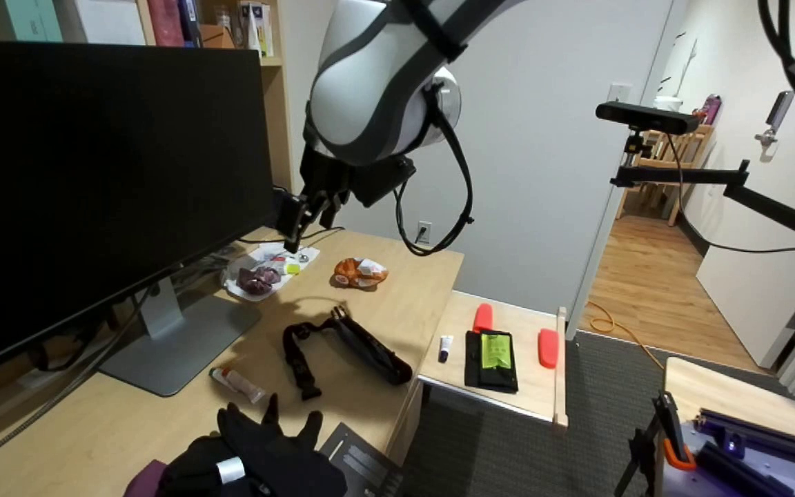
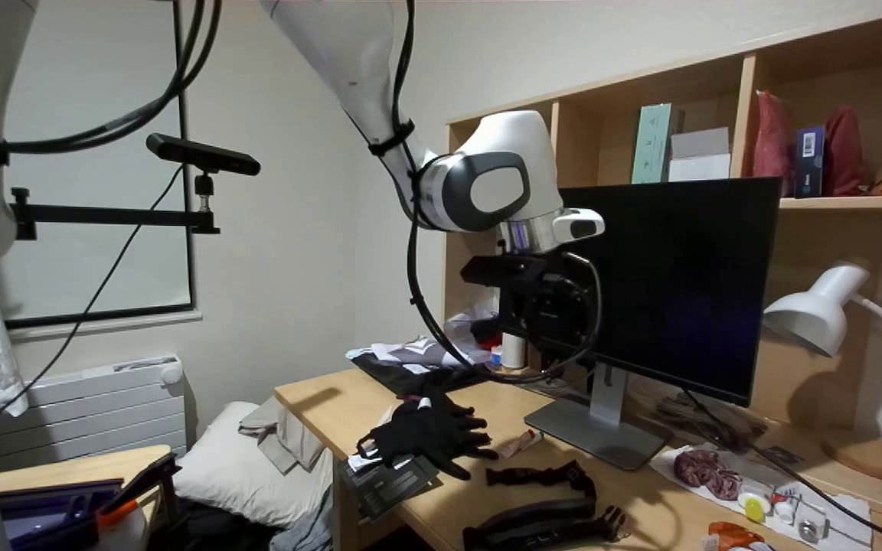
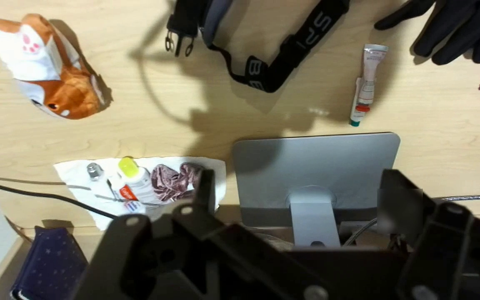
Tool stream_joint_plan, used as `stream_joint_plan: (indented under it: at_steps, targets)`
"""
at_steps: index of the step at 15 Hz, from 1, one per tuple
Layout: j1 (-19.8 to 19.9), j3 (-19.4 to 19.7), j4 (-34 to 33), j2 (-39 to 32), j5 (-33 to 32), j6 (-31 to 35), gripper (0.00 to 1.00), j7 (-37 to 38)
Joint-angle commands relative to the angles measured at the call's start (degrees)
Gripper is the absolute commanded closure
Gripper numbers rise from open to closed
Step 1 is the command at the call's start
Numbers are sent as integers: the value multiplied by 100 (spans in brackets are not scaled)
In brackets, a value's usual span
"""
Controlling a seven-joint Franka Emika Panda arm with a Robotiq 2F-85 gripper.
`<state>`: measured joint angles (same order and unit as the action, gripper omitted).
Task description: Move the Tubes and the brown object from the right to the left
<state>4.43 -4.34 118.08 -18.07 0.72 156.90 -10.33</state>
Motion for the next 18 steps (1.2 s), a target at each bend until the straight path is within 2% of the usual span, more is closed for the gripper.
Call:
stream_joint_plan:
  at_steps: [1, 4, 7, 10, 13, 18]
  targets:
    - [83, 132, 44, 124, -16, -240, 0, -341]
    - [103, 227, -170, -108, 39, -449, 0, -320]
    - [76, 499, -506, -453, -121, -488, 0, -27]
    - [308, 640, -1108, -966, 40, -720, 0, -154]
    - [686, 567, -1713, -1556, 115, -654, 0, -545]
    - [1279, 193, -2643, -2480, 96, -1013, 0, -1438]
